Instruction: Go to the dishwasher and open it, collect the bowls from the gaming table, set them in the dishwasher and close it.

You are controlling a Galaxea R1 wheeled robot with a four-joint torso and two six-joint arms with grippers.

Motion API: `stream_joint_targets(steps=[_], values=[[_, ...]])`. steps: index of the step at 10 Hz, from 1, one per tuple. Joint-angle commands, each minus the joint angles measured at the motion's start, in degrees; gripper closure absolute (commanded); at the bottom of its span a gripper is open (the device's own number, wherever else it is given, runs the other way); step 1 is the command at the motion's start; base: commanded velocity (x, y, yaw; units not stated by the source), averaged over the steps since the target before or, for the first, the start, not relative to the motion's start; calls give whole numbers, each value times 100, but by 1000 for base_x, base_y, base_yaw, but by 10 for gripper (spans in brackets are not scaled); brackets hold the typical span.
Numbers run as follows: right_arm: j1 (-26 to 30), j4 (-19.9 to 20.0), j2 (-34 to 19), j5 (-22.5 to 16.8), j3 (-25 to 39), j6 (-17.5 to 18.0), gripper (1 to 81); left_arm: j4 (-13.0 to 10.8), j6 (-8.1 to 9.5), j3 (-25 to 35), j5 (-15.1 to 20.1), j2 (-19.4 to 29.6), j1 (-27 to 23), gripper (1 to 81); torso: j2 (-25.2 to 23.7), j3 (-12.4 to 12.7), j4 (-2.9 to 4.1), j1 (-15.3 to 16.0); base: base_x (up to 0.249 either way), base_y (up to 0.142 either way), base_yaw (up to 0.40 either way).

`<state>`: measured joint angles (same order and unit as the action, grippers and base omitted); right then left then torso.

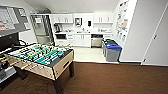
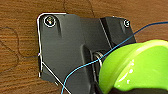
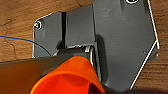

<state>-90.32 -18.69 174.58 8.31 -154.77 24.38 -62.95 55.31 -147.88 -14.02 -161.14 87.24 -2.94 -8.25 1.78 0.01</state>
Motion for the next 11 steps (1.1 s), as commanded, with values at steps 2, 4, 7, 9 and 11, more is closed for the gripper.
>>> stream_joint_targets(steps=[2, 4, 7, 9, 11], values=[[185, -65, 53, -269, 36, -30, 811, -77, -20, -4, 163, 125, -193, 811, 0, 0, 0, -1, 125, -64, 0], [185, -65, 53, -269, 35, -30, 811, -77, -20, -4, 163, 134, -193, 811, 0, 0, 0, -1, 125, 0, 0], [185, -65, 62, -269, 36, -30, 811, -77, -20, -4, 162, 134, -193, 811, 0, 0, 0, -1, 124, 0, 0], [185, -65, 62, -269, 36, -30, 811, -85, -20, -4, 154, 134, -193, 811, 0, 0, 0, 0, 124, 0, 0], [185, -65, 62, -269, 27, -30, 811, -77, -20, -4, 163, 134, -193, 811, 0, 0, 0, -1, 124, 0, 0]])
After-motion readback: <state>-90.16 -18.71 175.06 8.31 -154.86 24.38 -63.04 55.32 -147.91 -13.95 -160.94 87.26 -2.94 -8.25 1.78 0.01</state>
